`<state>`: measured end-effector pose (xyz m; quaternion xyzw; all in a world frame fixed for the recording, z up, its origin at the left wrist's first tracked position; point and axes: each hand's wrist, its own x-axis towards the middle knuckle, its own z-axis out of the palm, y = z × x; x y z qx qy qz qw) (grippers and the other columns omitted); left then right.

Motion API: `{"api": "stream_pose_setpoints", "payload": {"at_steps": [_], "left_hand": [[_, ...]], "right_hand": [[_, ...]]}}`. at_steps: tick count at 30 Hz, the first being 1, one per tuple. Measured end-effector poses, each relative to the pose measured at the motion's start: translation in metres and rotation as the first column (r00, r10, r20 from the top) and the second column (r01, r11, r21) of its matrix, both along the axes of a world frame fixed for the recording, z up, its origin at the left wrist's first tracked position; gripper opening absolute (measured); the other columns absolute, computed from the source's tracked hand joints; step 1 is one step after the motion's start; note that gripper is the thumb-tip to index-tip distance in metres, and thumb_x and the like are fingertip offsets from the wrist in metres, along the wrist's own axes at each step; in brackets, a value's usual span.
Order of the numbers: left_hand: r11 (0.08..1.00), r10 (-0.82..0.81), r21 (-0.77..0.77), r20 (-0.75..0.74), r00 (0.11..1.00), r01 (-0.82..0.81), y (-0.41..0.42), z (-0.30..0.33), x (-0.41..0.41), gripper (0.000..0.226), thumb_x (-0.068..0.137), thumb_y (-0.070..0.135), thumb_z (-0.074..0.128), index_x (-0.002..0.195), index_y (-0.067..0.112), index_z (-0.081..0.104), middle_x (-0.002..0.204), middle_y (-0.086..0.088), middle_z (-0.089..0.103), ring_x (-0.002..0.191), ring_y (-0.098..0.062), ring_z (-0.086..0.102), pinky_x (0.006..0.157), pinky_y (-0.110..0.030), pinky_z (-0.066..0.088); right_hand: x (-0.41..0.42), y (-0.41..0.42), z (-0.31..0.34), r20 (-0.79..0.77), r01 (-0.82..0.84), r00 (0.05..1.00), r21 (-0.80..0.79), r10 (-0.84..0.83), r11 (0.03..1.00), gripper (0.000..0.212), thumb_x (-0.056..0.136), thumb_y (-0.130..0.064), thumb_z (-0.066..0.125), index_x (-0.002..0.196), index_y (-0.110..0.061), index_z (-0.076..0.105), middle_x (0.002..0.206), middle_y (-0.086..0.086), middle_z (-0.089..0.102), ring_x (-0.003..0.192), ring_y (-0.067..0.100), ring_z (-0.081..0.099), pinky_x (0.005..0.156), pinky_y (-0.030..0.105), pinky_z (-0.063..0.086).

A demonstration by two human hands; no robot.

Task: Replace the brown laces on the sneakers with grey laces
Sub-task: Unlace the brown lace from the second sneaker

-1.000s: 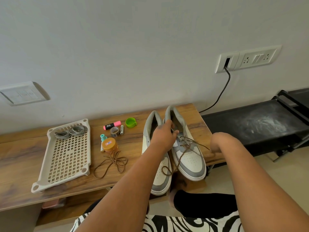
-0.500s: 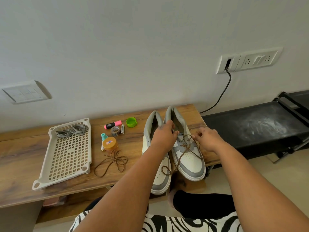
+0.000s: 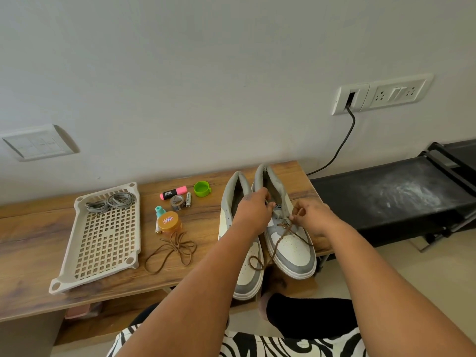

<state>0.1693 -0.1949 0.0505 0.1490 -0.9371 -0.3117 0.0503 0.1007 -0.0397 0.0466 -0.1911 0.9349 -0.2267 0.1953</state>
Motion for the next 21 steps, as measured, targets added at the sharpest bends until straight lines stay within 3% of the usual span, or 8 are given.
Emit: {"api": "stream_pose_setpoints", "payload": {"at_steps": [2, 4, 8, 9, 13, 15, 18, 21], "left_hand": [[1.000, -0.010, -0.010, 0.014, 1.000, 0.010, 0.002, -0.002, 0.000, 0.020, 0.103, 0.029, 0.045, 0.112, 0.014, 0.055, 0.100, -0.006, 0.059, 0.091, -0.018, 0.051, 0.074, -0.029, 0.040], [1.000, -0.022, -0.012, 0.028, 0.999, 0.023, 0.005, -0.003, 0.001, 0.023, 0.103, 0.033, 0.044, 0.114, 0.014, 0.052, 0.105, -0.006, 0.055, 0.091, -0.018, 0.050, 0.075, -0.029, 0.039], [0.997, -0.056, 0.049, 0.104, 0.993, 0.051, 0.009, -0.003, 0.006, 0.042, 0.098, 0.046, 0.051, 0.127, 0.018, 0.041, 0.117, -0.007, 0.044, 0.096, -0.020, 0.050, 0.082, -0.031, 0.044], [0.997, -0.058, 0.051, 0.120, 0.991, 0.052, 0.010, -0.003, 0.006, 0.042, 0.098, 0.047, 0.050, 0.129, 0.019, 0.039, 0.120, -0.008, 0.043, 0.098, -0.022, 0.052, 0.083, -0.032, 0.046], [0.999, -0.043, 0.037, 0.125, 0.991, 0.039, 0.009, -0.005, 0.003, 0.035, 0.101, 0.041, 0.047, 0.127, 0.019, 0.039, 0.121, -0.013, 0.049, 0.102, -0.026, 0.056, 0.083, -0.034, 0.046], [0.999, -0.042, 0.029, 0.124, 0.991, 0.038, 0.009, -0.004, 0.002, 0.034, 0.101, 0.038, 0.047, 0.128, 0.018, 0.039, 0.121, -0.014, 0.051, 0.102, -0.026, 0.057, 0.082, -0.033, 0.046], [0.999, -0.017, 0.034, 0.120, 0.993, 0.013, 0.008, -0.003, 0.002, 0.036, 0.100, 0.034, 0.049, 0.130, 0.016, 0.040, 0.119, -0.013, 0.055, 0.103, -0.026, 0.058, 0.086, -0.035, 0.050], [0.998, 0.007, 0.055, 0.114, 0.993, -0.014, 0.008, -0.001, 0.002, 0.038, 0.099, 0.030, 0.052, 0.132, 0.015, 0.040, 0.109, -0.008, 0.058, 0.096, -0.021, 0.059, 0.080, -0.033, 0.051]], "right_hand": [[0.000, -0.003, 0.000, 0.009, -0.030, 1.000, 0.021, 0.030, 0.999, 0.012, 0.095, -0.035, 0.059, 0.089, -0.025, 0.058, 0.100, 0.001, 0.059, 0.096, 0.018, 0.054, 0.084, 0.033, 0.046], [-0.005, 0.001, -0.006, 0.097, -0.048, 0.995, 0.098, 0.039, 0.994, 0.015, 0.100, -0.035, 0.050, 0.098, -0.022, 0.058, 0.100, 0.002, 0.059, 0.096, 0.019, 0.054, 0.085, 0.034, 0.046], [-0.023, 0.025, -0.022, 0.080, 0.028, 0.995, 0.403, -0.065, 0.915, 0.025, 0.094, -0.030, 0.049, 0.109, -0.013, 0.061, 0.109, 0.008, 0.057, 0.097, 0.027, 0.055, 0.090, 0.040, 0.046], [-0.024, 0.027, -0.019, 0.062, 0.044, 0.995, 0.375, -0.072, 0.926, 0.022, 0.095, -0.028, 0.050, 0.108, -0.013, 0.060, 0.109, 0.006, 0.058, 0.099, 0.026, 0.056, 0.090, 0.040, 0.047], [-0.009, 0.017, 0.001, 0.099, 0.043, 0.995, -0.123, -0.031, 0.991, 0.015, 0.094, -0.032, 0.063, 0.105, -0.023, 0.057, 0.103, -0.007, 0.058, 0.097, 0.013, 0.056, 0.074, 0.027, 0.042], [-0.004, 0.009, 0.003, 0.082, -0.049, 0.995, -0.125, 0.060, 0.991, 0.015, 0.090, -0.033, 0.067, 0.098, -0.022, 0.061, 0.100, -0.002, 0.061, 0.094, 0.014, 0.057, 0.073, 0.027, 0.044], [-0.005, 0.003, -0.006, 0.128, -0.035, 0.990, -0.137, 0.053, 0.990, 0.013, 0.089, -0.031, 0.068, 0.091, -0.019, 0.063, 0.094, 0.000, 0.065, 0.092, 0.018, 0.059, 0.080, 0.032, 0.048], [-0.008, 0.006, -0.002, 0.141, -0.049, 0.988, -0.061, 0.057, 0.997, 0.015, 0.094, -0.031, 0.062, 0.089, -0.017, 0.061, 0.089, 0.000, 0.061, 0.081, 0.014, 0.055, 0.071, 0.028, 0.045]]}}
